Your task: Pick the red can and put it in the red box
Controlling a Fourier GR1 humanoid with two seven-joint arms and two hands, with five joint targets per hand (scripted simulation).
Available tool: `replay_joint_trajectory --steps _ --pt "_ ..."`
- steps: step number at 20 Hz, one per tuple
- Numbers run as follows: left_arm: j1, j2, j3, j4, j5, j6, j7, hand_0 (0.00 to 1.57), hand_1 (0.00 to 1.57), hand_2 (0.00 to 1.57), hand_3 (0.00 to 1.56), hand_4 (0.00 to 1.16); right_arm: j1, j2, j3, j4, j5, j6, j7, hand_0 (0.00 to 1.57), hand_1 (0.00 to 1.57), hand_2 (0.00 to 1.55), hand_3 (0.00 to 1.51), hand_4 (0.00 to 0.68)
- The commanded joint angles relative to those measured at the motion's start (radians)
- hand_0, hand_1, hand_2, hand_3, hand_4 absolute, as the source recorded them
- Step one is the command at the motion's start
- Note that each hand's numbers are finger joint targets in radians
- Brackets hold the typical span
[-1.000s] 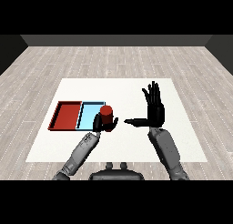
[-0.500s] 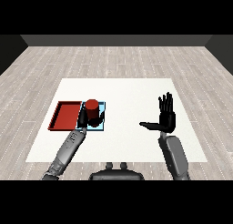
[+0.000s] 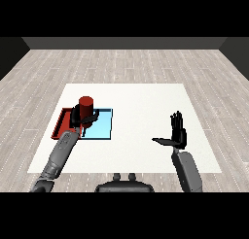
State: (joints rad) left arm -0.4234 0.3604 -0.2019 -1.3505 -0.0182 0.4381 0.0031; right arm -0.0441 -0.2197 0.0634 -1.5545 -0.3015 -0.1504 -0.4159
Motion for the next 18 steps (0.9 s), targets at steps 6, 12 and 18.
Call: replay_joint_trajectory --steps 6,12,18 --pt "-0.11 0.084 0.135 0.416 -0.033 -0.048 -0.007 1.57 1.57 1.55 1.46 1.1 0.019 -0.012 -0.017 0.034 0.032 0.001 0.005 0.0 0.0 0.0 0.0 0.0" --pt "-0.162 0.099 0.24 0.791 -0.015 -0.078 -0.187 1.57 1.57 1.57 1.49 1.07 0.042 0.016 -0.033 0.094 0.02 0.063 -0.133 0.0 0.0 0.0 0.0 0.0" --pt "-0.252 0.098 0.221 1.072 -0.107 0.015 -0.123 1.01 1.01 1.06 1.21 0.94 0.019 0.015 -0.031 0.048 0.052 0.024 -0.128 0.0 0.0 0.0 0.0 0.0"
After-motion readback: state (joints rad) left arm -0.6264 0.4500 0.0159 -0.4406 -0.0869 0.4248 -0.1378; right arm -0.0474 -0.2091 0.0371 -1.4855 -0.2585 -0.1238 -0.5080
